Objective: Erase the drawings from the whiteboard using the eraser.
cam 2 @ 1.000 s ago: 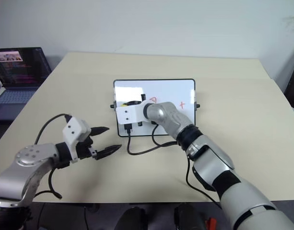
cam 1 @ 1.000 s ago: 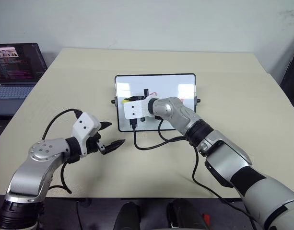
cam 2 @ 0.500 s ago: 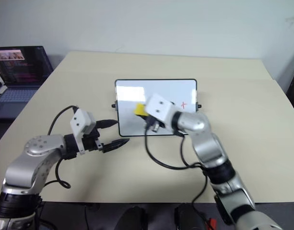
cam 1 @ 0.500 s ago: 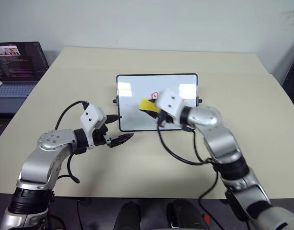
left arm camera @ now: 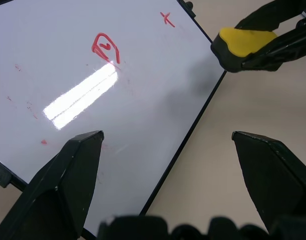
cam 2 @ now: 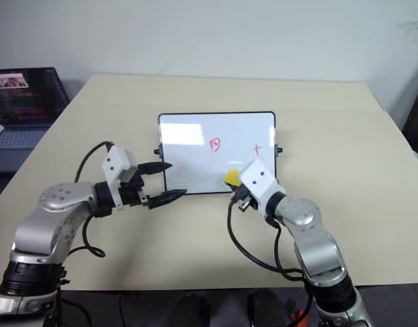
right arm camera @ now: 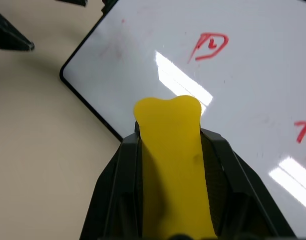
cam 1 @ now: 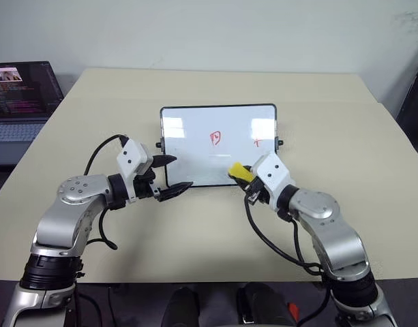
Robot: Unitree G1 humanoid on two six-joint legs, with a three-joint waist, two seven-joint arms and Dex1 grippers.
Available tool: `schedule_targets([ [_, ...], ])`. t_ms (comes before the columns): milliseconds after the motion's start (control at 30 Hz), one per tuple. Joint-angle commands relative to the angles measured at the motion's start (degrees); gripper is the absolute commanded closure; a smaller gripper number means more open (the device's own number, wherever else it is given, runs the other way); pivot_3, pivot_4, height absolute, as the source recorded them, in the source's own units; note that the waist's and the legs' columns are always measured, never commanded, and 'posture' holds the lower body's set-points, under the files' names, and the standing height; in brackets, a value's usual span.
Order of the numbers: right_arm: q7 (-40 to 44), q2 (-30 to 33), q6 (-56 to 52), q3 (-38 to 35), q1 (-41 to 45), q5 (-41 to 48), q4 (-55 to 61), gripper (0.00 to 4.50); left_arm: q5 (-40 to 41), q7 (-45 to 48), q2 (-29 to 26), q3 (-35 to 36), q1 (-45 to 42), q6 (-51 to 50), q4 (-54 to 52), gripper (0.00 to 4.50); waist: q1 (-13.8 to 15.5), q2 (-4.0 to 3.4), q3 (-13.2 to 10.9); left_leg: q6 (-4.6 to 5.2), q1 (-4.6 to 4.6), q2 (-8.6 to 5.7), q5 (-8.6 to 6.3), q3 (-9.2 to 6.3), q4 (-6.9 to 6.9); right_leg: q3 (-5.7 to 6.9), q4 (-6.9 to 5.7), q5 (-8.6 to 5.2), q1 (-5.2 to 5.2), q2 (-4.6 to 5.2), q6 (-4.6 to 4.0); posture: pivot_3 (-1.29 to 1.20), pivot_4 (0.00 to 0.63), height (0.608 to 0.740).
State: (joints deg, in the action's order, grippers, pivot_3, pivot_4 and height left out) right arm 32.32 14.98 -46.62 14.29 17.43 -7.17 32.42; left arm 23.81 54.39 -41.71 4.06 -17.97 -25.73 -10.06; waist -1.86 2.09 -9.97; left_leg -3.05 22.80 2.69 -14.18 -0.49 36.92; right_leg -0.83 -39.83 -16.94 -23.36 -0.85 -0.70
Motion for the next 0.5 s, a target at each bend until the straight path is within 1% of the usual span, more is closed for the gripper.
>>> schedule_targets([
  [33, -2.3, 0.9, 2.9, -1.7, -1.7, 0.6, 1.7, 3.27, -0.4, -1.1, 0.4, 1.1, -0.2, 1.8, -0.5, 0.0, 0.0, 0.01, 0.0, 0.0, 0.0, 0.0, 0.0, 0.0, 0.01, 0.0, 0.01, -0.01, 0.0, 0.01, 0.01, 0.0, 0.15, 0.74],
  [133, -4.5, -0.1, 4.1, -2.5, -1.6, 0.9, 1.4, 3.27, -0.6, -1.9, 1.0, 1.1, -2.3, 2.1, 0.9, 0.0, 0.0, 0.01, 0.0, 0.0, -0.01, 0.0, 0.0, 0.0, 0.01, 0.0, -0.02, -0.1, 0.0, -0.01, 0.18, 0.0, 0.15, 0.74],
  [333, -5.1, 1.1, 7.5, -1.0, -0.2, 1.0, -1.3, 3.27, -1.8, -3.0, 2.1, 0.2, -4.1, 3.4, 2.7, 0.0, -0.1, 0.01, 0.0, 0.0, -0.05, -0.03, 0.0, 0.0, 0.01, 0.01, -0.06, -0.11, 0.0, -0.1, 0.19, 0.0, 0.15, 0.74],
  [500, -6.3, -0.1, 9.1, 0.1, 1.6, 1.1, -3.2, 3.27, -1.9, -1.9, 2.5, -0.2, -5.5, 4.4, 5.0, 0.0, 0.0, 0.01, 0.0, 0.0, -0.02, -0.02, 0.0, 0.02, 0.01, -0.01, -0.03, -0.11, 0.0, -0.09, 0.19, 0.0, 0.15, 0.74],
])
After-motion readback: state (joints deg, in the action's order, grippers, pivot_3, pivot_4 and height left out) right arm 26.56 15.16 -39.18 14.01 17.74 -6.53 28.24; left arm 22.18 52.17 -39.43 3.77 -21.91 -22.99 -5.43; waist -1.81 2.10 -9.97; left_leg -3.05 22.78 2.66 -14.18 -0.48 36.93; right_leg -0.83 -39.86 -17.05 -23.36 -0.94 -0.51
